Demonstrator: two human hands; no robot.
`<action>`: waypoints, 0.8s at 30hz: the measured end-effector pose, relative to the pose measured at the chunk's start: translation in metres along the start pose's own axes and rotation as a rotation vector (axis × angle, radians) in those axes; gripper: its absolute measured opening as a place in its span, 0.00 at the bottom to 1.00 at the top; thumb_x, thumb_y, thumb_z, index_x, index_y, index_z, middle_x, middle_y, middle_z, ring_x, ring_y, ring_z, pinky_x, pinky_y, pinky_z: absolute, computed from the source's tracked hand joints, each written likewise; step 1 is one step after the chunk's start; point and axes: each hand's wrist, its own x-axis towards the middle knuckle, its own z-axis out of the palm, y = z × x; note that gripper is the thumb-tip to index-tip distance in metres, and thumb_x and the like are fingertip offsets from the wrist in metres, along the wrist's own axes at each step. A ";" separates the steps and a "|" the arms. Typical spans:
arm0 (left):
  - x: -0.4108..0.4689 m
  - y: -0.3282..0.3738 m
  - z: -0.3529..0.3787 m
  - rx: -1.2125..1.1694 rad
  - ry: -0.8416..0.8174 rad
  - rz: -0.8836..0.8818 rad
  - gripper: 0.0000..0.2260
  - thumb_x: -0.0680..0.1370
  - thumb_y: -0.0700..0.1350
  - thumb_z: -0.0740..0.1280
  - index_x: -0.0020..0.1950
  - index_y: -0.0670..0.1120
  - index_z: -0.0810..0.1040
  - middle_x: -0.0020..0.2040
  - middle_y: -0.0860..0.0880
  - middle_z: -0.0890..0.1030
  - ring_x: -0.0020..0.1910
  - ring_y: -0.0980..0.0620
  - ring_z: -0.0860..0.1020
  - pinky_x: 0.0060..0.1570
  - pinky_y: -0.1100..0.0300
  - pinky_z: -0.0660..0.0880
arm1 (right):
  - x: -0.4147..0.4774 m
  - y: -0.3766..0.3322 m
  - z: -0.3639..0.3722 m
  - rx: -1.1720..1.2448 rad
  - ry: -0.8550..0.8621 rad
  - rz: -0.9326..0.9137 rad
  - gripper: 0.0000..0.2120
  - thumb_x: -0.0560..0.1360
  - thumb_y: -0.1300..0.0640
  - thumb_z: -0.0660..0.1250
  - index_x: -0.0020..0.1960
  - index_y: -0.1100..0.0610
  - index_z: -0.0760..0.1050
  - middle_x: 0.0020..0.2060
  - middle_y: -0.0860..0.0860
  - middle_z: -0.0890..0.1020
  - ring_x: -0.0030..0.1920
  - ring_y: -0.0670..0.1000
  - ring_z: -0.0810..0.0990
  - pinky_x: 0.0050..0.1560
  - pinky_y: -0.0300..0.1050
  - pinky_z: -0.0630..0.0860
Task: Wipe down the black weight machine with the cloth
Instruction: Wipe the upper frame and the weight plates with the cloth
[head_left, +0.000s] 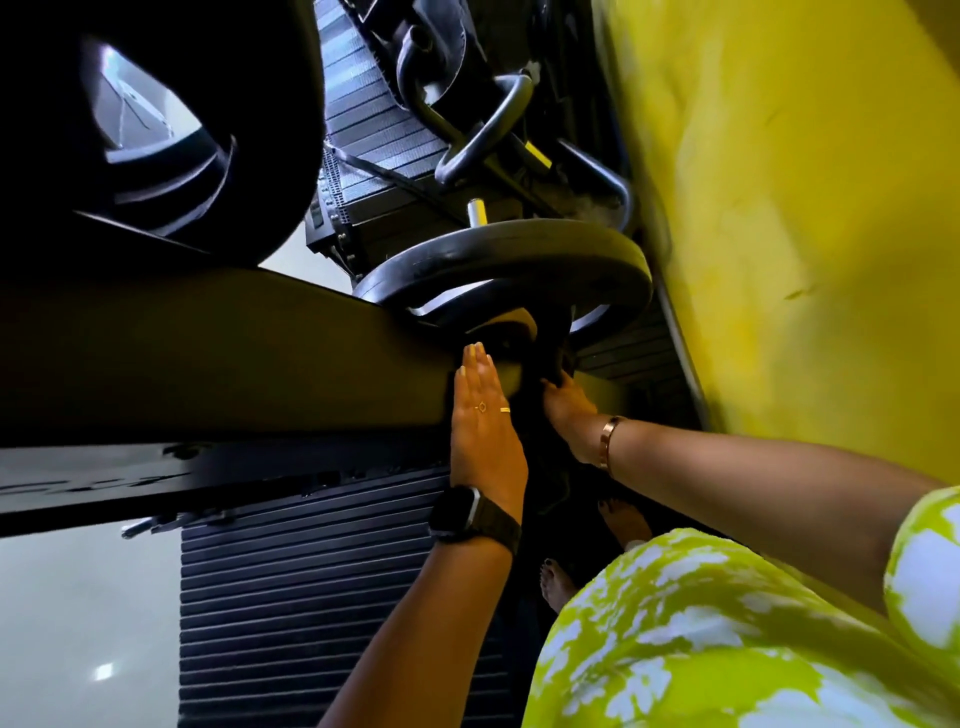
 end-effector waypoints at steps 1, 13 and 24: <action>0.001 0.002 0.001 0.005 0.005 0.001 0.33 0.85 0.51 0.43 0.66 0.24 0.29 0.76 0.31 0.39 0.77 0.36 0.41 0.70 0.44 0.37 | -0.023 -0.009 0.003 -0.010 0.030 0.001 0.24 0.77 0.40 0.54 0.73 0.34 0.59 0.68 0.54 0.73 0.65 0.63 0.72 0.65 0.62 0.70; 0.018 0.032 0.016 0.081 0.011 0.042 0.36 0.84 0.53 0.44 0.66 0.21 0.33 0.74 0.29 0.41 0.77 0.36 0.45 0.71 0.43 0.39 | 0.000 0.025 -0.001 -0.121 0.175 -0.184 0.23 0.83 0.53 0.52 0.78 0.45 0.56 0.74 0.53 0.65 0.72 0.62 0.62 0.73 0.57 0.57; 0.036 0.045 0.018 0.070 -0.091 0.110 0.37 0.85 0.55 0.46 0.64 0.21 0.32 0.77 0.31 0.42 0.76 0.35 0.42 0.71 0.43 0.38 | 0.027 0.035 -0.004 0.003 0.168 -0.017 0.23 0.82 0.49 0.53 0.76 0.40 0.58 0.71 0.56 0.69 0.70 0.64 0.64 0.70 0.59 0.62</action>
